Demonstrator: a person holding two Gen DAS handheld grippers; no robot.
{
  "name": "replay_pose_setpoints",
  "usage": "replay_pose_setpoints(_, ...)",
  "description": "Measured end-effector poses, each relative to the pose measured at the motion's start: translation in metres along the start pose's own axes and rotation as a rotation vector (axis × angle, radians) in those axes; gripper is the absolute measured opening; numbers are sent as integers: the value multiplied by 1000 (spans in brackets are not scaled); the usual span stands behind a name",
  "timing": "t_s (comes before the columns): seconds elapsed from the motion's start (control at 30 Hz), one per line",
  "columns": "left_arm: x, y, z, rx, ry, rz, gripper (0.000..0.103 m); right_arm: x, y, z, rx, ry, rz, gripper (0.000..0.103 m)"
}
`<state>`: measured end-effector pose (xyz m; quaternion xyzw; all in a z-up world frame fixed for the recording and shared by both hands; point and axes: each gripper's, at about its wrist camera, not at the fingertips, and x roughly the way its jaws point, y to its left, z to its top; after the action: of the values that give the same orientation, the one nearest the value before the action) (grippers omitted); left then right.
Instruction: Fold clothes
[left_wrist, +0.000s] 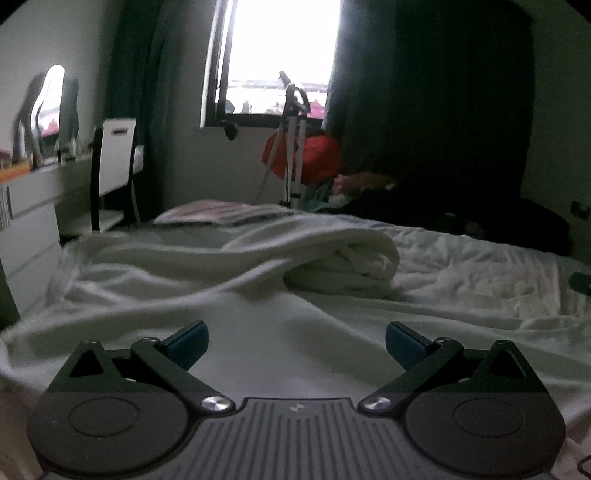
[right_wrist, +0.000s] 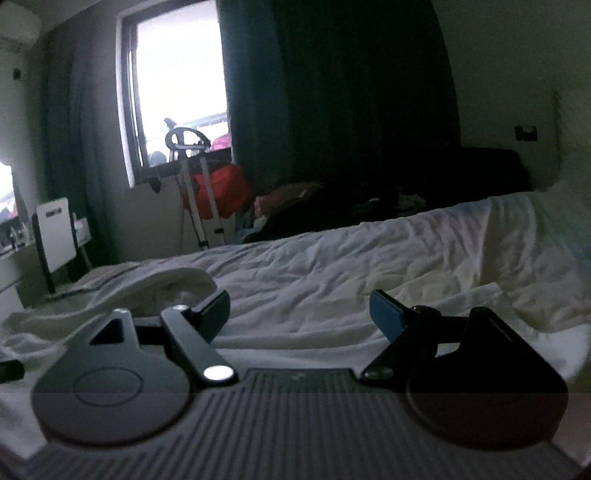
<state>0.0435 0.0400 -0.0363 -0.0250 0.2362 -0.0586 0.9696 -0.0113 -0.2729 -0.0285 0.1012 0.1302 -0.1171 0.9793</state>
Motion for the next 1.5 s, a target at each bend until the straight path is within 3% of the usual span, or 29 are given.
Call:
replay_pose_setpoints(0.3, 13, -5, -8, 44, 24, 51, 103, 11, 13, -8, -16, 24, -6, 84)
replay_pose_setpoints(0.7, 34, -17, -18, 76, 86, 79, 103, 13, -4, -4, 85, 62, 2, 84)
replay_pose_setpoints(0.83, 61, -30, -18, 131, 125, 82, 103, 16, -11, -3, 126, 79, -1, 84)
replay_pose_setpoints(1.1, 135, -73, -4, 289, 99, 159, 103, 34, -32, -8, 242, 126, -46, 84)
replay_pose_setpoints(1.33, 205, -96, 15, 270, 93, 159, 103, 58, -48, -20, 323, 190, -72, 84)
replay_pose_setpoints(1.5, 257, -115, 28, 357, 90, 242, 102, 73, -63, -28, 428, 235, -80, 84)
